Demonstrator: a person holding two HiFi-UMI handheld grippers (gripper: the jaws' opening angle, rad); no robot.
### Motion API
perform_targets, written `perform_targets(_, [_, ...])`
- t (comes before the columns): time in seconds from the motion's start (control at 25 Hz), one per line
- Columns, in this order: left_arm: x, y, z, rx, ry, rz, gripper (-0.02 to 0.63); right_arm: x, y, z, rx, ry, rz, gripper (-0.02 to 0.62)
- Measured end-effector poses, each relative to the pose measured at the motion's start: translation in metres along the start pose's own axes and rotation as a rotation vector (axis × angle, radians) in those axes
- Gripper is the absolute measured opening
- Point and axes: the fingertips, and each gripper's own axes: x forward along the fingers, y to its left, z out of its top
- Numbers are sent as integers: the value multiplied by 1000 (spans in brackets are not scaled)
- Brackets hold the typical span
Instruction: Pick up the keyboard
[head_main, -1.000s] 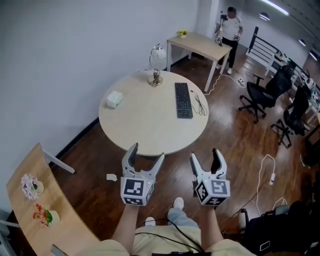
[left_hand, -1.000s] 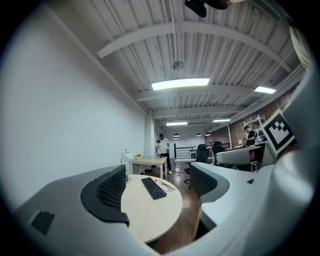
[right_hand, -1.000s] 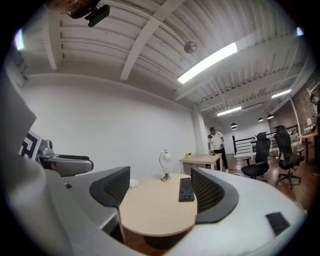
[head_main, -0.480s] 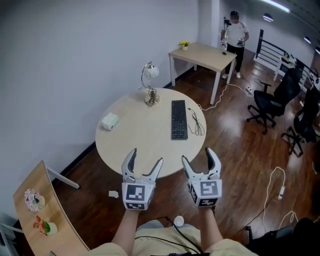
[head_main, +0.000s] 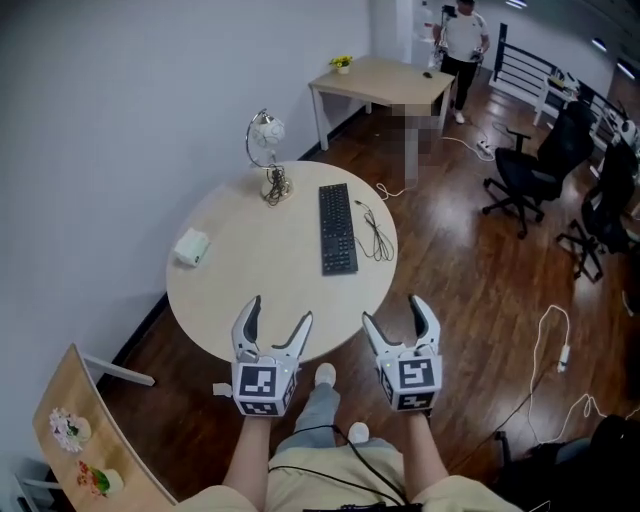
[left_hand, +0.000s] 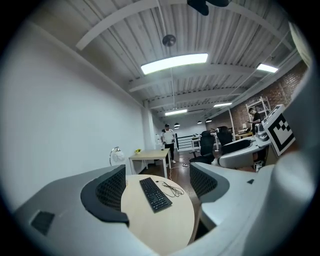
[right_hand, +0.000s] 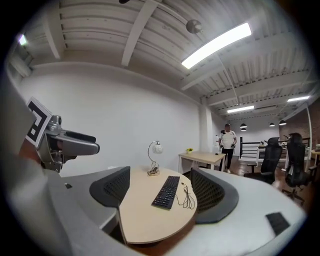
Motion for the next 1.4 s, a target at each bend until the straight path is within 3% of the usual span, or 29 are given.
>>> perform_targets(0.16, [48, 18, 1, -12, -20, -27, 393, 41, -26, 0, 40, 6, -44, 408])
perform_targets(0.64, [192, 125, 22, -59, -61, -131, 393, 231, -9, 74, 59, -50, 10, 408])
perform_targets(0.88, [237, 142, -12, -118, 14, -174, 393, 269, -22, 48, 92, 42, -13, 408])
perform_targets(1.16, [266, 138, -37, -115, 88, -185, 393, 307, -47, 36, 129, 71, 4, 408])
perform_targets(1.4, [297, 127, -82, -142, 205, -183, 393, 335, -72, -27, 230, 230, 66, 408])
